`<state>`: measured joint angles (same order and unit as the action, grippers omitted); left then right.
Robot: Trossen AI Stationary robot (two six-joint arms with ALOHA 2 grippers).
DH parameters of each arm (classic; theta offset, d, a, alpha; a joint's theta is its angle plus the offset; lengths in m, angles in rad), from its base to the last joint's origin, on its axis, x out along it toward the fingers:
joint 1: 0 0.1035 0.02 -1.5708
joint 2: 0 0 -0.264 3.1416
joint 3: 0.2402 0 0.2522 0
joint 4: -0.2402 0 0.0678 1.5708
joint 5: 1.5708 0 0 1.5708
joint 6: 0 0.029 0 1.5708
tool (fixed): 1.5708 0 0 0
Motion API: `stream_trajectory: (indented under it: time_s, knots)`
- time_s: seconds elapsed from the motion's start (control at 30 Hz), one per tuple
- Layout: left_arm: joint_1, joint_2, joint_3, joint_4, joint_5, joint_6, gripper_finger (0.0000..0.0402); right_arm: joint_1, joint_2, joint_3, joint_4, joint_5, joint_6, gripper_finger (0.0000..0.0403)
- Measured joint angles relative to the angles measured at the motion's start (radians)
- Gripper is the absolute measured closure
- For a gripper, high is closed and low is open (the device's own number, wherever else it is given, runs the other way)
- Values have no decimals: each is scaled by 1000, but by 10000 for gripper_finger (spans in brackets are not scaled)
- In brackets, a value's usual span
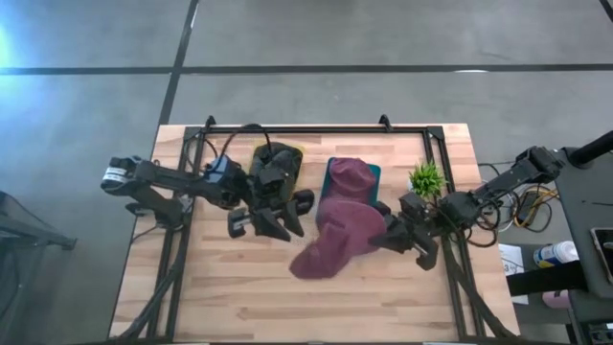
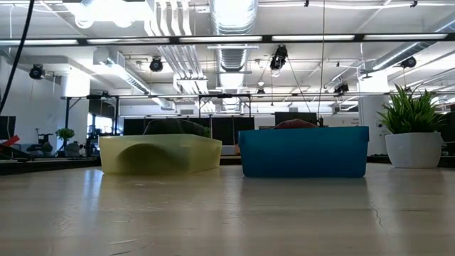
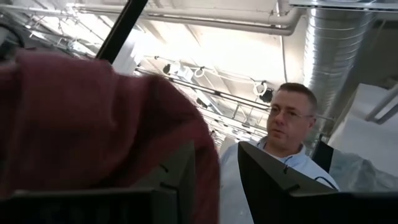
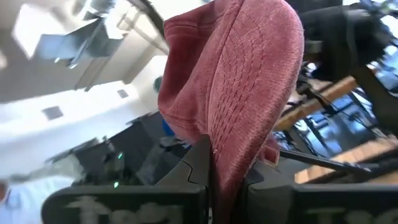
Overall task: Pick & Place hat
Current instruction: Put the red cap into the blue bin
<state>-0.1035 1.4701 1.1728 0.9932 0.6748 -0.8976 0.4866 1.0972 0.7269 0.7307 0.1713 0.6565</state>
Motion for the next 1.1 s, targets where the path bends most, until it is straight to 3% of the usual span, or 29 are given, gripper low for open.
stream_trajectory:
  time_s: [0.23, 0.43, 0.53, 0.67, 0.77, 1.1]
  knots:
    - [16, -57, 0, -1, 70, -13, 284, 2, -45, 0, -28, -67, -62, 391]
    - [18, -121, 0, -128, 61, -1, 284, 2, -99, -4, -215, 30, -6, 391]
    - [24, -165, 0, -398, -5, 139, 284, 1, -119, -4, -213, 46, -6, 391]
    - [24, -209, 0, -715, -259, 289, 284, 2, -144, -4, -233, 96, -8, 391]
    - [24, -217, 0, -735, -344, 276, 284, 1, -144, -5, -246, 119, -8, 391]
    - [24, -254, 0, -689, -344, 218, 284, 2, -143, -5, -256, 121, -2, 391]
